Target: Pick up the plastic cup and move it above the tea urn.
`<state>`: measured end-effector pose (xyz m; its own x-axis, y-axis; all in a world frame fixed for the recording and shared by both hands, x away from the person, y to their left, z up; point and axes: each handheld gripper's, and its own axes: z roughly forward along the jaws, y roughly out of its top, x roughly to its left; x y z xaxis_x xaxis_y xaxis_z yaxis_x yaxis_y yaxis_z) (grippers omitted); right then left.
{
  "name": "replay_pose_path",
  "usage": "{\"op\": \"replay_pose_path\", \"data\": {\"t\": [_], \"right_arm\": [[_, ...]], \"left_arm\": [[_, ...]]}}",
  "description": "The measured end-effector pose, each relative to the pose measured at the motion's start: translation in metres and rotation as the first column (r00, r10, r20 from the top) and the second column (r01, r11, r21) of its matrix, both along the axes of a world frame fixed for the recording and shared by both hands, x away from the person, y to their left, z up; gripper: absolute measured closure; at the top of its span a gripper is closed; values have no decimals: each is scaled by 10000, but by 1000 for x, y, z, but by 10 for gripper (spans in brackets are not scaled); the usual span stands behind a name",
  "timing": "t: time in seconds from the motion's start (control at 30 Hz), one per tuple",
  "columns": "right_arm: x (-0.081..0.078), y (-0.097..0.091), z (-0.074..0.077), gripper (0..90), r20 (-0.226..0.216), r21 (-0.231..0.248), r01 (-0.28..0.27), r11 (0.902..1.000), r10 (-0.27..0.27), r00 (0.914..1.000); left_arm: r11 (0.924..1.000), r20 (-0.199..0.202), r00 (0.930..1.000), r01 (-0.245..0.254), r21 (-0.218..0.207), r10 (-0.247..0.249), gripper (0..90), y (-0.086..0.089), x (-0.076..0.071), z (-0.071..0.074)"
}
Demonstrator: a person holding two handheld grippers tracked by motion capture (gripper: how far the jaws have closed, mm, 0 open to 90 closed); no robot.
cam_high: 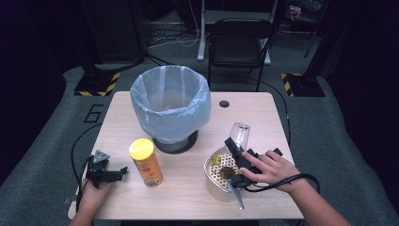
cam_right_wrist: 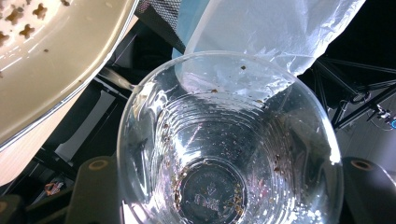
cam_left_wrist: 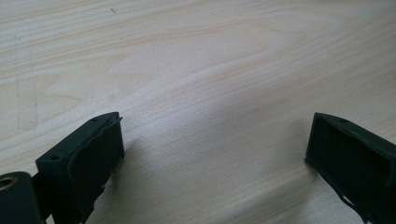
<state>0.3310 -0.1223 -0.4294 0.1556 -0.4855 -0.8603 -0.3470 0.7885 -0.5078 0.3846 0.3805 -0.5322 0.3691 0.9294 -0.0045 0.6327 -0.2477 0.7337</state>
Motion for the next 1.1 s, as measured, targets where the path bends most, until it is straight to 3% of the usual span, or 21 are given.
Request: {"op": "replay_pose_path", "data": {"t": [0.07,0.17,0.23,0.47,0.53,0.57,0.6,0.73,0.77,0.8,0.83,0.87,0.9,0.97,1.1], "right_arm": [[0,6,7,359,375,-679,-527,9963,554,9978],[0,4,6,359,256,-356,-426,9985,435,9987],[0,5,7,358,156,-559,-432,9975,442,9989],[-1,5,7,357,31,-429,-503,9978,504,9987],[-1,5,8,355,134,-216,-591,9980,594,9981],[-2,7,13,355,720,8,-921,9958,918,9932],[-2,7,14,354,584,-50,-939,9956,941,9938],[-2,6,16,352,242,753,-867,9934,851,9961],[-3,6,17,352,29,1683,-732,9830,738,9973],[-3,6,17,352,29,1683,-732,9830,738,9973],[-3,5,19,350,-197,2346,-638,9700,704,9973],[-4,5,20,350,-198,2683,-642,9612,721,9972],[-4,5,20,350,-198,2683,-642,9612,721,9972],[-2,4,18,348,-894,3989,-308,9165,723,9934],[-2,4,22,348,-1813,5425,271,8396,855,9797]], "left_arm": [[10000,0,10000,-5,-2,5,39,0,0,0],[10000,0,10000,-2,-1,2,39,0,0,0],[10000,0,10000,-4,-2,4,39,0,0,0],[10000,-1,10000,-2,-5,2,39,0,0,0],[10000,1,10000,-3,-2,3,39,0,0,0],[10000,-2,10000,-4,-4,4,39,0,0,0],[10000,2,10000,-5,-4,5,39,0,0,0],[10000,0,10000,-2,0,2,39,0,0,0],[10000,2,10000,-3,-2,3,39,0,0,0],[10000,2,10000,-3,-2,3,39,0,0,0],[10000,-1,10000,-2,-3,2,39,0,0,0],[10000,-3,10000,-3,-2,3,39,0,0,0],[10000,-3,10000,-3,-2,3,39,0,0,0],[10000,-2,10000,-4,-4,4,39,0,0,0],[10000,-3,10000,3,-3,-3,39,0,0,0]]}}
